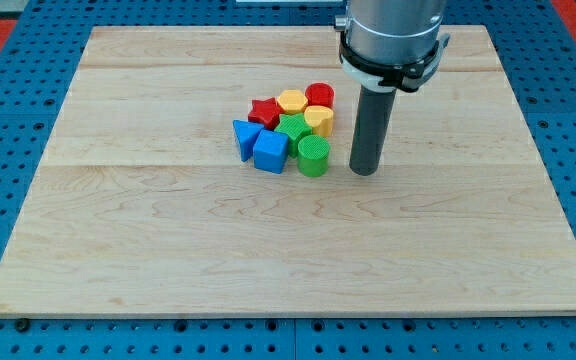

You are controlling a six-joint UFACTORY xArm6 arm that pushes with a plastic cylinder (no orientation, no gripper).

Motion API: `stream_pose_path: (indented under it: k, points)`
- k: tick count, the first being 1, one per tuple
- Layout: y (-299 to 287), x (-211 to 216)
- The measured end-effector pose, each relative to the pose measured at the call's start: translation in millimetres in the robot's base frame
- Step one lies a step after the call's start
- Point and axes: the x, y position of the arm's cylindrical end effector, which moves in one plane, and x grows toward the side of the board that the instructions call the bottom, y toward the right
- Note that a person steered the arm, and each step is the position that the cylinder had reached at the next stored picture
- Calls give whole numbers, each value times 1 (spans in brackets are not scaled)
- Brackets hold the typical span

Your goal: Push the blue blocks into the group of blocks

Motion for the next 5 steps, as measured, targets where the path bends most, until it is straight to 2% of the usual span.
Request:
stream_pose_path:
  k: [3, 5]
  points:
    - [-3, -18]
    - [45, 20]
